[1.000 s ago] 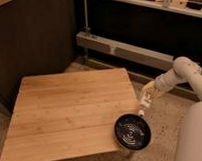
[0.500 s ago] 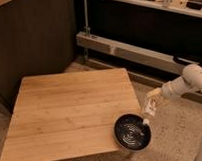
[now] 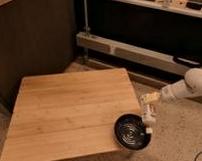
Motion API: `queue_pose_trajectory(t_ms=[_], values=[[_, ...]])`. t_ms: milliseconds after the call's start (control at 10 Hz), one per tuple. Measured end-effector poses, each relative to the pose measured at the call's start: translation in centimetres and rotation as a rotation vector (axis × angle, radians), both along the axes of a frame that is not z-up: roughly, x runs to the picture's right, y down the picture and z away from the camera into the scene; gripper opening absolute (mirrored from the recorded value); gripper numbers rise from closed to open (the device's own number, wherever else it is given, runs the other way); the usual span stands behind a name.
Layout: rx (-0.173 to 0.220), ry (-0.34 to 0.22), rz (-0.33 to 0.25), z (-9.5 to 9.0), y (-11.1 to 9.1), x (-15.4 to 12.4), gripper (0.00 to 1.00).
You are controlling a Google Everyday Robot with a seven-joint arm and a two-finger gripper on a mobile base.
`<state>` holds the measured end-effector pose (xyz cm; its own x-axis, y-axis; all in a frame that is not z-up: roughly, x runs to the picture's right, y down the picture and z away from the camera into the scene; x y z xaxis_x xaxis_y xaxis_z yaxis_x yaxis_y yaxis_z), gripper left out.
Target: Place the bottle in the ceramic bowl
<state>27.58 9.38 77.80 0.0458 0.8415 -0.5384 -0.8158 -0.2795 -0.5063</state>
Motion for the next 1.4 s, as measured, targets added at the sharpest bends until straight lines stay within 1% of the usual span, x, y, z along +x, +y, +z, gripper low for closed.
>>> queue_pose_trajectory(t_ms=[100,200,300,400,500,600,700,900,1200,1400], values=[[0.002,-0.019,-0.018,0.0,-0.2,-0.7,0.22],[-0.009,-0.047,-0.041,0.2,-0.7,-2.2,0.35],[-0.015,-0.063,-0.055,0.1,-1.1,-3.0,0.45],[-0.024,-0.068,-0.063,0.1,-1.1,-3.2,0.53],[-0.035,-0.074,-0.066,0.0,-1.1,-3.4,0.65],[-0.043,-0.082,-0.072,-0.1,-1.1,-3.8,0.74],[-0.048,-0.089,-0.078,-0.1,-1.0,-4.2,0.79],[-0.057,-0.095,-0.076,-0.4,-0.6,-4.0,0.80],[-0.065,-0.121,-0.090,-0.6,-0.1,-4.2,0.80],[-0.066,-0.124,-0.090,-0.7,0.0,-4.1,0.80]])
